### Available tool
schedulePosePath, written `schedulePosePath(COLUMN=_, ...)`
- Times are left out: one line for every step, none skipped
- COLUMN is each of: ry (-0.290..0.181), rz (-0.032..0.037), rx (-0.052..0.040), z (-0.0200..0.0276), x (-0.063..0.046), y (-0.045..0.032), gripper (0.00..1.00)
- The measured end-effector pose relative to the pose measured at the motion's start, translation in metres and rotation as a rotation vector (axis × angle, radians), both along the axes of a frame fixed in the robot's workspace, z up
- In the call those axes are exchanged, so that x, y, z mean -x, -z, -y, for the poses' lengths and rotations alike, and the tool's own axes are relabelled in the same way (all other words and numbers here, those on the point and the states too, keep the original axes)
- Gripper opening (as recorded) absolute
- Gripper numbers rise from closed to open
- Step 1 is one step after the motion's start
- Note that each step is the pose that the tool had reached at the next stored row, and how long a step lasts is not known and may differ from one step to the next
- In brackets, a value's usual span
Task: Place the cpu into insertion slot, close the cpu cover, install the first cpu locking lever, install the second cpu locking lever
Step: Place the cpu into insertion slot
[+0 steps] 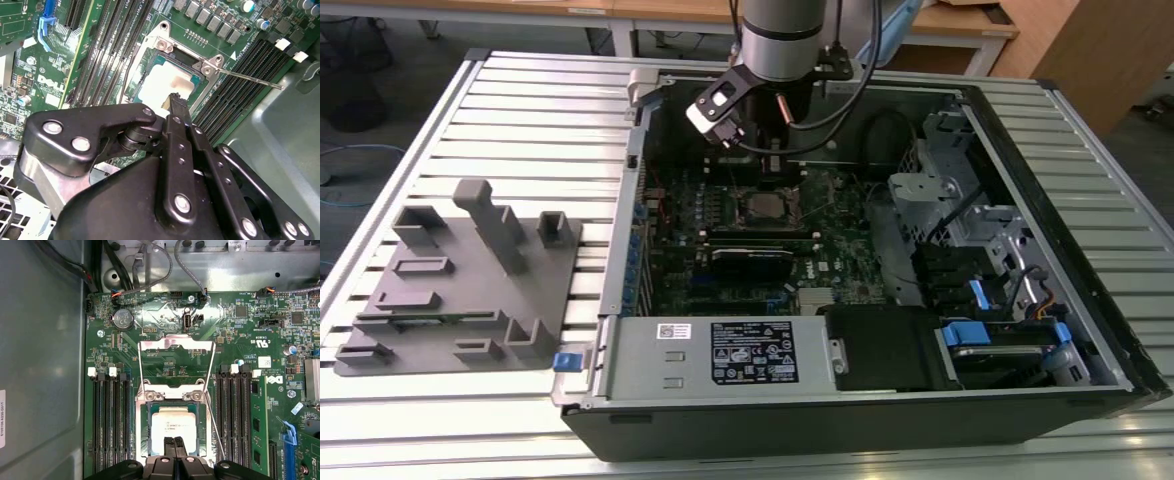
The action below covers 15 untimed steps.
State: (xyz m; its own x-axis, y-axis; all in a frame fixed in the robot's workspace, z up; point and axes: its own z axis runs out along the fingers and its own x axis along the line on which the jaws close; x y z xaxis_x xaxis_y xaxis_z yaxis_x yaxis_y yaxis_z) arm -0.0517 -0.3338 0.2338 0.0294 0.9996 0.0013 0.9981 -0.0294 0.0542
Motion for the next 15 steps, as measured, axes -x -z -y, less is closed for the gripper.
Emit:
schedulePosePath(ry=0.000, rz=0.0000, rx=-0.0001, z=0.0000, x=-0.0001, y=0.0001, gripper=0.11)
schedulePosePath(ry=0.000, rz=0.0001, rx=-0.0002, z=0.0000, x=-0.0004, y=0.0005, gripper=0.11)
schedulePosePath(ry=0.000, rz=-0.0001, rx=-0.0002, z=0.0001, x=-0.0006, y=0.0009, gripper=0.11)
schedulePosePath(ry=0.000, rz=-0.0006, rx=0.0000, z=0.0001, x=-0.0009, y=0.0012, gripper=0.11)
schedulePosePath(ry=0.000, rz=-0.0010, rx=0.0001, z=0.0001, x=-0.0013, y=0.0015, gripper=0.11)
schedulePosePath(ry=0.000, rz=-0.0014, rx=0.0001, z=0.0001, x=-0.0019, y=0.0017, gripper=0.11)
schedulePosePath(ry=0.000, rz=-0.0017, rx=0.0002, z=0.0002, x=-0.0024, y=0.0019, gripper=0.11)
schedulePosePath(ry=0.000, rz=-0.0019, rx=0.0002, z=0.0002, x=-0.0026, y=0.0019, gripper=0.11)
schedulePosePath(ry=0.000, rz=-0.0020, rx=0.0002, z=0.0002, x=-0.0026, y=0.0019, gripper=0.11)
schedulePosePath(ry=0.000, rz=-0.0020, rx=0.0002, z=0.0002, x=-0.0026, y=0.0020, gripper=0.11)
schedulePosePath(ry=0.000, rz=-0.0019, rx=0.0001, z=0.0002, x=-0.0026, y=0.0020, gripper=0.11)
schedulePosePath(ry=0.000, rz=-0.0019, rx=0.0002, z=0.0002, x=-0.0026, y=0.0020, gripper=0.11)
schedulePosePath(ry=0.000, rz=-0.0019, rx=0.0003, z=0.0002, x=-0.0026, y=0.0020, gripper=0.11)
schedulePosePath(ry=0.000, rz=-0.0022, rx=0.0003, z=0.0002, x=-0.0026, y=0.0020, gripper=0.11)
schedulePosePath(ry=0.000, rz=-0.0055, rx=-0.0001, z=0.0001, x=-0.0027, y=0.0021, gripper=0.11)
